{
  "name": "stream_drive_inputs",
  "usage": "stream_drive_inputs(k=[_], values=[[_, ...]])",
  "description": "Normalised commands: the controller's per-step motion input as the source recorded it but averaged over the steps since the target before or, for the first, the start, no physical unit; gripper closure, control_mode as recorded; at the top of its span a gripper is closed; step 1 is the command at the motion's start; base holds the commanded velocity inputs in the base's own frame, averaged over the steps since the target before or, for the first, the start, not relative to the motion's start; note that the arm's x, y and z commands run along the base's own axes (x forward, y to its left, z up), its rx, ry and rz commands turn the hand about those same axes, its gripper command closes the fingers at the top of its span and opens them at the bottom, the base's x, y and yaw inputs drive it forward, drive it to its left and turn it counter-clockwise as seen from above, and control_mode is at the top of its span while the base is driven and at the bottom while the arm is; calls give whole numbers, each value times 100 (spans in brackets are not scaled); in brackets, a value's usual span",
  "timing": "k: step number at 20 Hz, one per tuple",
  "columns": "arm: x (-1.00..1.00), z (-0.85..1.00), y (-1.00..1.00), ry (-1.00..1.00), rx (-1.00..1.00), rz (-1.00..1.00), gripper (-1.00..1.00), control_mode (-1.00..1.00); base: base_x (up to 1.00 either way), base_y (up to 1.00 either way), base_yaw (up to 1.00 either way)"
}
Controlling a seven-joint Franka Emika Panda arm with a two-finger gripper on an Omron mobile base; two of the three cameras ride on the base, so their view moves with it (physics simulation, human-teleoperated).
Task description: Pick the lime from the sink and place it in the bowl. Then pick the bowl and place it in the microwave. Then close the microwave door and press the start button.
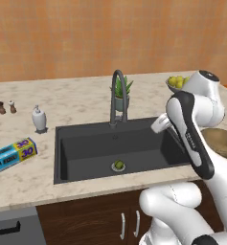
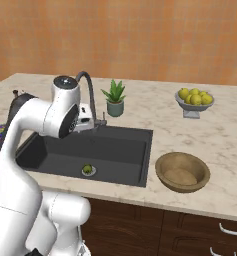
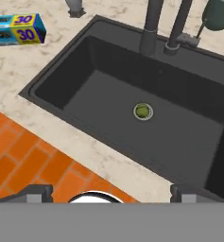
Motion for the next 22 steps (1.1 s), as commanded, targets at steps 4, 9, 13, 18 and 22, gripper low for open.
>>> stream_drive_inputs(k=[4,9,13,18,22], values=[[26,-15,0,-1,0,31,-100,-100,0,0,0],[27,-24,0,-7,0,30,-100,-100,0,0,0],[23,-17,-1,-6,0,29,-100,-100,0,0,0],[24,-11,0,-5,0,29,-100,-100,0,0,0],[34,0,0,-1,0,22,-100,-100,0,0,0]])
